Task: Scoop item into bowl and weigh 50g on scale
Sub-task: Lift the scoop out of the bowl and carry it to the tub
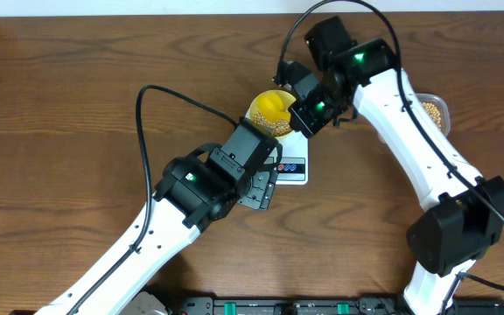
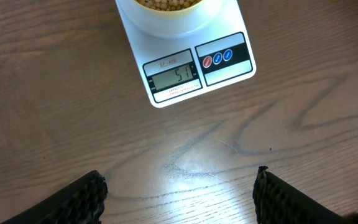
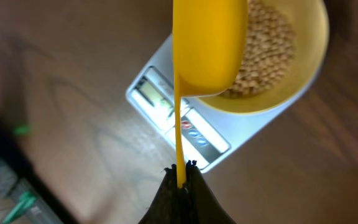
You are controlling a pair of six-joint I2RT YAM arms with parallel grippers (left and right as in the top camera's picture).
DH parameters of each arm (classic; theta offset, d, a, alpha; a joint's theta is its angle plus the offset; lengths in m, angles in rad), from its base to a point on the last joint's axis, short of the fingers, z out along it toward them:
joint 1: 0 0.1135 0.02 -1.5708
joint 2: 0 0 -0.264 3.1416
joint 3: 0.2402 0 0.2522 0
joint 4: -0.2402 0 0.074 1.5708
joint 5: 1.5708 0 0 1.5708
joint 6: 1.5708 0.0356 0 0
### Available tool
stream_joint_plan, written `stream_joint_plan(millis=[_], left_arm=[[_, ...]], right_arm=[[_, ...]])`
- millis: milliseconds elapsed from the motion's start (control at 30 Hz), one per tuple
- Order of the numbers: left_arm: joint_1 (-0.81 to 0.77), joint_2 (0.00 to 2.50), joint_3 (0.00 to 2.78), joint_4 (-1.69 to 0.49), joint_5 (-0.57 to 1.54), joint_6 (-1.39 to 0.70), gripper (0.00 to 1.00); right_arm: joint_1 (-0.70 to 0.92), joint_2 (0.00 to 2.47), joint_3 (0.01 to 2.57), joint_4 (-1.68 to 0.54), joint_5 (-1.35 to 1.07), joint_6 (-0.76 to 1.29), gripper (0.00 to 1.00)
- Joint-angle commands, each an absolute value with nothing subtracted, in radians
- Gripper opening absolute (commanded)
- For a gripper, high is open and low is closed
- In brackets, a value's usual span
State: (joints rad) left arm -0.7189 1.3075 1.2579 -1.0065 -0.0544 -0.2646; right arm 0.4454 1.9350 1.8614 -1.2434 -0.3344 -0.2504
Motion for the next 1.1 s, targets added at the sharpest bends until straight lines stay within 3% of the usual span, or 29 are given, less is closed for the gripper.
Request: stream_joint_plan(millis=[0, 667, 1067], left_arm=[[-0.717, 1.311, 1.277, -1.008, -0.053, -0.257, 0.78], [-0.717, 1.311, 1.277, -1.008, -0.053, -0.257, 0.78], [-0.717, 1.311, 1.277, -1.008, -0.053, -0.257, 0.78]], right_arm=[[0.447, 1.902, 1.853, -1.219, -0.208, -0.224, 0.01], [0.401, 1.958, 1.853, -1.174, -0.397, -0.141, 0.01], [0.134, 1.912, 1.853, -1.300, -0.503, -0.148, 0.01]])
